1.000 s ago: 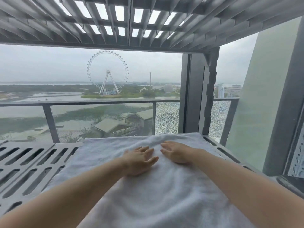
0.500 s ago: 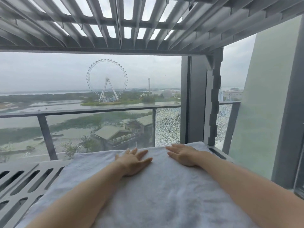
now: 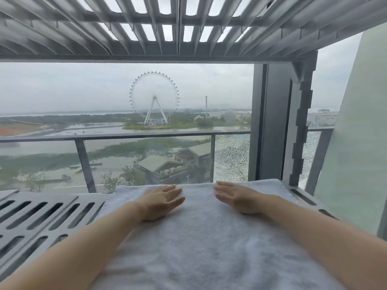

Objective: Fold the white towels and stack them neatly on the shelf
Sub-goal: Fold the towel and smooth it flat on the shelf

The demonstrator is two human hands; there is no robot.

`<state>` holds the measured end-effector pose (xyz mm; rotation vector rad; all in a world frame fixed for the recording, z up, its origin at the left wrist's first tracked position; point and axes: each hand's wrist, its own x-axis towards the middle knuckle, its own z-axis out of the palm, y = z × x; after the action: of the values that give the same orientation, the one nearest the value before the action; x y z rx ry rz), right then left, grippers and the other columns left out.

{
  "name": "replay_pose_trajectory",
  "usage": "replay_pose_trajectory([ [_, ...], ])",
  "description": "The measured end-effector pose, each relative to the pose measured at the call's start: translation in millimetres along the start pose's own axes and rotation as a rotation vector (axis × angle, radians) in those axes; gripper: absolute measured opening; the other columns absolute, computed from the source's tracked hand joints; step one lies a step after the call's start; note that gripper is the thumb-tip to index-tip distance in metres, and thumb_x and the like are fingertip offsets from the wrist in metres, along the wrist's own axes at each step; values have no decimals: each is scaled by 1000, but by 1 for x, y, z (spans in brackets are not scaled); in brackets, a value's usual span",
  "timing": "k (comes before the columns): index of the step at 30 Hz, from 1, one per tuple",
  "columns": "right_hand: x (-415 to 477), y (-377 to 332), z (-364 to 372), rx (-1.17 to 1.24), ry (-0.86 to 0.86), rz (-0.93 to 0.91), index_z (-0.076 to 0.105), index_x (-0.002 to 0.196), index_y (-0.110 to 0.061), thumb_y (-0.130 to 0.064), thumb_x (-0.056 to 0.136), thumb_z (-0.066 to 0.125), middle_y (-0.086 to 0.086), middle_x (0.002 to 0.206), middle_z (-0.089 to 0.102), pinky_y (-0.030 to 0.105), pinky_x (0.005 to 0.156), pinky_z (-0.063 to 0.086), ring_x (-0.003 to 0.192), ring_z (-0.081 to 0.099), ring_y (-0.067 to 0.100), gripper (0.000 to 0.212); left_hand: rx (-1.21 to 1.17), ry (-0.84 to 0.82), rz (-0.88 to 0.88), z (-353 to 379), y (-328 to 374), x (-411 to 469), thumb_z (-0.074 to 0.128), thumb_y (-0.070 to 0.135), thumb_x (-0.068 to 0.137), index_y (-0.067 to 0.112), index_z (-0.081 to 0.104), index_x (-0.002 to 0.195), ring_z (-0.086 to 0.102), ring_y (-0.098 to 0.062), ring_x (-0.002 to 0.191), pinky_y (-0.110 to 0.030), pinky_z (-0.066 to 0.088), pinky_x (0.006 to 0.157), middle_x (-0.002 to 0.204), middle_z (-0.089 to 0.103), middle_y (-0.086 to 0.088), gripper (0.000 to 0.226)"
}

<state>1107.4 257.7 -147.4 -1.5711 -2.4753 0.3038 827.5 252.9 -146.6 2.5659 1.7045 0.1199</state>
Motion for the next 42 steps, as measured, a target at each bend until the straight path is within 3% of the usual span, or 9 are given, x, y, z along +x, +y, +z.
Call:
replay_pose_trajectory([
  [3,15,-23,8,-78,-39,-90,24,144,-32,-60,91,30,-13,155,14,29,114,6,141,13,8,60,-59,38,22,3,11,-2,16,65,90,32,17,147,8,-6,142,-44,5,116,156,12,12,66],
  [11,32,11,4,-115,-38,16,16,144,-40,-61,92,22,-8,156,12,32,116,2,143,6,9,57,-27,-4,-264,0,-31,7,19,74,84,47,14,143,7,-16,143,-62,4,110,156,12,11,66],
  [19,25,-8,-3,-55,65,28,38,139,-29,-48,96,31,-4,149,31,31,111,19,138,25,15,47,68,178,-149,-6,-13,-4,25,55,95,40,21,144,6,-12,144,-61,6,111,155,14,13,52],
  [22,15,-22,2,-232,238,127,45,130,-25,-42,94,30,0,142,37,42,106,26,132,33,21,42,-44,85,-5,-3,3,-18,24,54,95,44,21,143,5,-6,143,-58,2,111,155,12,17,48],
  [26,-6,-12,16,-165,42,359,22,142,-36,-61,87,18,-3,154,15,64,105,7,141,11,22,61,9,-72,-61,4,1,-34,19,66,90,49,3,143,-5,-10,143,-57,-3,111,155,-5,18,58],
  [30,-28,29,-8,-50,5,164,20,145,-35,-55,95,25,-9,156,11,39,117,5,142,8,10,54,30,-62,-113,-1,4,-41,17,66,90,48,4,144,-2,-11,144,-57,0,112,156,-2,16,59],
  [35,-34,6,-2,66,51,28,29,143,-28,-52,96,27,-12,153,22,20,107,9,138,17,2,53,61,51,-94,-7,31,-57,14,65,90,43,15,145,2,-11,144,-59,-1,112,156,7,15,60],
  [39,-52,-35,15,47,-41,-163,30,141,-38,-57,93,28,-15,152,22,17,105,7,132,17,-4,51,-64,-65,-1,7,53,-89,13,72,85,46,11,144,2,-8,143,-52,0,115,156,5,15,64],
  [42,-82,-30,7,-69,-55,-99,25,141,-43,-53,95,26,-15,153,17,20,109,6,139,14,2,47,-5,-93,-22,5,37,-118,16,66,90,46,5,144,-2,-9,143,-47,-1,116,157,-1,13,59],
])
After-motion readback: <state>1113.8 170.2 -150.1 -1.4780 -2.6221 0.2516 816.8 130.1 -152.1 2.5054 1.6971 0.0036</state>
